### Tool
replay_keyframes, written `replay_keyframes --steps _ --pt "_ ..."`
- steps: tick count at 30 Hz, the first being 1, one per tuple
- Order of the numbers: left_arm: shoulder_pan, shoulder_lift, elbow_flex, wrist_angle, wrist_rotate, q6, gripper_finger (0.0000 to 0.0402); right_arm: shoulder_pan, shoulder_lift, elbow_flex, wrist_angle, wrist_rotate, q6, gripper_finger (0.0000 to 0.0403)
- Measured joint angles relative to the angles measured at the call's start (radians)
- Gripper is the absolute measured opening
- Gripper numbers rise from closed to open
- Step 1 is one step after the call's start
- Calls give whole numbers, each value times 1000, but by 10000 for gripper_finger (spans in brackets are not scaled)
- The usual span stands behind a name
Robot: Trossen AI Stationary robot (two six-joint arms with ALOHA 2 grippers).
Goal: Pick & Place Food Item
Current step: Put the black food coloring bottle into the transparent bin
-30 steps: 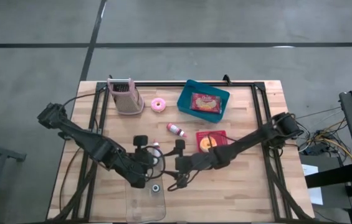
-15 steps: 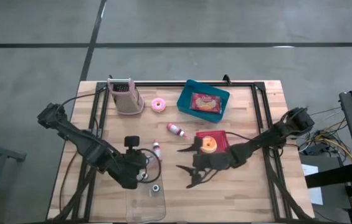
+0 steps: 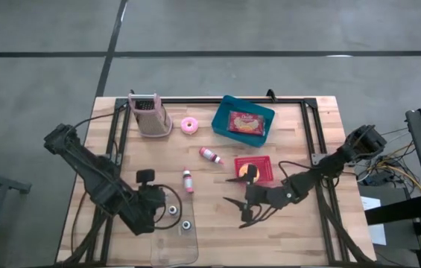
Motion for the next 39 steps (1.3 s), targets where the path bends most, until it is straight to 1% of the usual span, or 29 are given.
replay_keyframes --steps 4,8,17,31,39 --pt "-8 0 -21 -6 34 -29 108 0 0 0 -5 3 2 276" --pt "-14 0 -82 20 76 -61 108 0 0 0 -7 4 2 276" --pt "-20 1 -216 168 136 -72 108 -1 1 -1 -7 4 0 276" --pt "-19 1 -344 304 170 -70 108 -1 2 -1 -5 6 -1 276" --pt "-19 1 -382 350 172 -70 108 -2 2 -1 -5 6 -2 276"
